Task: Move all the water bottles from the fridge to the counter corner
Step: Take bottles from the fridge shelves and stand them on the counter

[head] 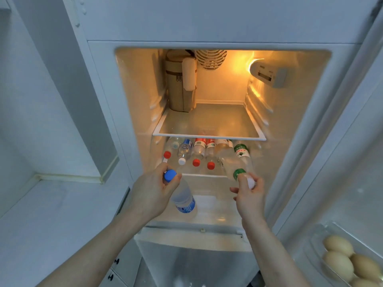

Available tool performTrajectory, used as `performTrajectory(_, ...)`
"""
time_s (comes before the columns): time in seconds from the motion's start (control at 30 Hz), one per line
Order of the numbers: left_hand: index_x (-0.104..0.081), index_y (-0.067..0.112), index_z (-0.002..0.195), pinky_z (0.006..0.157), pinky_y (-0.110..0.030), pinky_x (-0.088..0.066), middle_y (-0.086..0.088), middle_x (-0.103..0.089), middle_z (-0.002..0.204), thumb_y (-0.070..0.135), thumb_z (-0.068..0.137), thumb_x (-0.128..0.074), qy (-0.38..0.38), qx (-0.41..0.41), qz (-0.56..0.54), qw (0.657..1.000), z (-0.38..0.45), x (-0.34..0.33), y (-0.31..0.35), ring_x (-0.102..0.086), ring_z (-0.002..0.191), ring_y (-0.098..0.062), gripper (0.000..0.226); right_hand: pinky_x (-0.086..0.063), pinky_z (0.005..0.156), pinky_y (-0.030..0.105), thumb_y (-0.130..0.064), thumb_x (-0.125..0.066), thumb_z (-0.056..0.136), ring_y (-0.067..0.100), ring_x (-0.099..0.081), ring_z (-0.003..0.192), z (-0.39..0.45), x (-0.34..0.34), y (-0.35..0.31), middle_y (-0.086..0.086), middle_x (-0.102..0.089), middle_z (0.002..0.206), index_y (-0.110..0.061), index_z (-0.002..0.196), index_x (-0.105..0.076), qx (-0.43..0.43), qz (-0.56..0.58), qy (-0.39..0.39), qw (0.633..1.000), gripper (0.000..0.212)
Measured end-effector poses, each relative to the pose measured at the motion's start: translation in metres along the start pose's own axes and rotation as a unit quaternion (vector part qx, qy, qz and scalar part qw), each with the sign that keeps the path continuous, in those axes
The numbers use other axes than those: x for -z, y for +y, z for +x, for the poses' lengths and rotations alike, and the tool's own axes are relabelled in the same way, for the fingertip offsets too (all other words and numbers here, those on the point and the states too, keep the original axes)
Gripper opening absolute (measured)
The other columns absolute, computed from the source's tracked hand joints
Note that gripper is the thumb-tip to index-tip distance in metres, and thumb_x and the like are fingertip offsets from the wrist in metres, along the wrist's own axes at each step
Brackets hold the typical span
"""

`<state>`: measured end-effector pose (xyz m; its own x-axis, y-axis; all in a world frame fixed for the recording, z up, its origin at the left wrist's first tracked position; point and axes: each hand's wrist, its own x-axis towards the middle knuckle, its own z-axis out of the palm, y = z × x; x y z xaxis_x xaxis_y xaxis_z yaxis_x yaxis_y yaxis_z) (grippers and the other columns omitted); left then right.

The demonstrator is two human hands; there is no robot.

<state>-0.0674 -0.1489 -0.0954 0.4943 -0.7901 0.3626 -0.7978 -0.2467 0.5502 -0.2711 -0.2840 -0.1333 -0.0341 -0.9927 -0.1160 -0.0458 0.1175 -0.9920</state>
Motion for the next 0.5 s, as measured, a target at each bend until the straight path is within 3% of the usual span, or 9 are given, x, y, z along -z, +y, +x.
performTrajectory(0.13,-0.056,0.032,0.09,0.052,-0.032,-0.038,0.007,-0.053,0.057,0.05,0.097,-0.058,-0.003,0.027,0.008,1.0,-0.035,0.013,-0.01,-0.054,0.058,-0.013,0.02,-0.056,0.059,0.036,-0.033,-0.057,0.101,0.017,-0.075,0.076,-0.025,0.014,-0.015,-0.001,-0.071,0.104,-0.037,0.099,-0.059,0.123,-0.07,-0.053,0.989,0.004)
performTrajectory(0.27,-0.055,0.034,0.087,0.054,-0.031,-0.04,0.016,-0.056,0.061,0.05,0.096,-0.059,-0.021,0.077,0.01,0.997,-0.083,0.027,-0.032,-0.052,0.056,-0.012,0.019,-0.061,0.065,0.053,-0.043,-0.06,0.09,0.025,-0.072,0.073,-0.055,0.004,-0.011,-0.002,-0.069,0.078,-0.03,0.086,-0.064,0.173,-0.174,-0.164,0.955,0.014)
performTrajectory(0.37,-0.053,0.035,0.086,0.052,-0.028,-0.036,0.016,-0.056,0.061,0.052,0.096,-0.058,-0.02,0.127,0.009,0.992,-0.123,0.048,-0.052,-0.049,0.053,-0.01,0.02,-0.06,0.065,0.052,-0.05,-0.061,0.083,0.023,-0.07,0.07,-0.085,-0.017,-0.006,-0.003,-0.069,0.075,-0.027,0.083,-0.068,0.19,-0.246,-0.257,0.915,0.024)
performTrajectory(0.5,-0.055,0.033,0.086,0.051,-0.024,-0.034,0.01,-0.057,0.059,0.052,0.095,-0.059,-0.002,0.182,-0.001,0.983,-0.171,0.077,-0.078,-0.049,0.053,-0.009,0.022,-0.062,0.065,0.045,-0.048,-0.071,0.078,0.012,-0.07,0.068,-0.134,-0.05,0.002,-0.01,-0.071,0.075,-0.027,0.077,-0.07,0.19,-0.297,-0.377,0.856,0.021)
